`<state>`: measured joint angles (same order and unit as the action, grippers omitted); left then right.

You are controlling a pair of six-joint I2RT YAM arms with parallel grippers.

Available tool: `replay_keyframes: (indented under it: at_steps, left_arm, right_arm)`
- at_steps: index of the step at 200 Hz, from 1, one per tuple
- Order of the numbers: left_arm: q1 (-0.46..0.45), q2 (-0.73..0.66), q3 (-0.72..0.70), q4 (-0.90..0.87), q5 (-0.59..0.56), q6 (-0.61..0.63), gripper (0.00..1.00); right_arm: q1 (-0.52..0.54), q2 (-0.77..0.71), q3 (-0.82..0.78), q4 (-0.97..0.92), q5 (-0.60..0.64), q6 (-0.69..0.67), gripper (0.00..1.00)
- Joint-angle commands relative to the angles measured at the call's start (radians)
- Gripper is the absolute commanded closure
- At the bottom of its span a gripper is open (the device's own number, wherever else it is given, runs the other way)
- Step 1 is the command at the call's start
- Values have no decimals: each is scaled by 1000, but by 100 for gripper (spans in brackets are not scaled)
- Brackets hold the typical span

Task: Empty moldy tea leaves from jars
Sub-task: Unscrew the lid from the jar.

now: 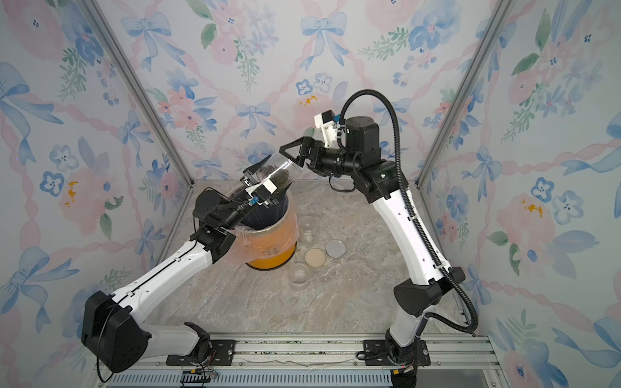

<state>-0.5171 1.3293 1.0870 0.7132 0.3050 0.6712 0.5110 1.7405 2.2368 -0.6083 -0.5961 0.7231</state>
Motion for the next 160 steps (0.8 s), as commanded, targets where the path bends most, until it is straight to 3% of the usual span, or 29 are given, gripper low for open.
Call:
replay_keyframes:
  at_steps: [1,68,160]
  left_arm:
    - [5,7,29,37,-55,124,76]
    - [5,11,25,37,-62,394,76]
    - [6,4,48,-24,-76,787,77]
  right_arm:
    - [-9,-46,-27,44,3,39,3]
    - [-39,-128,-178,159,65,182,3]
    - [-71,-116,-219,209,63,311,4]
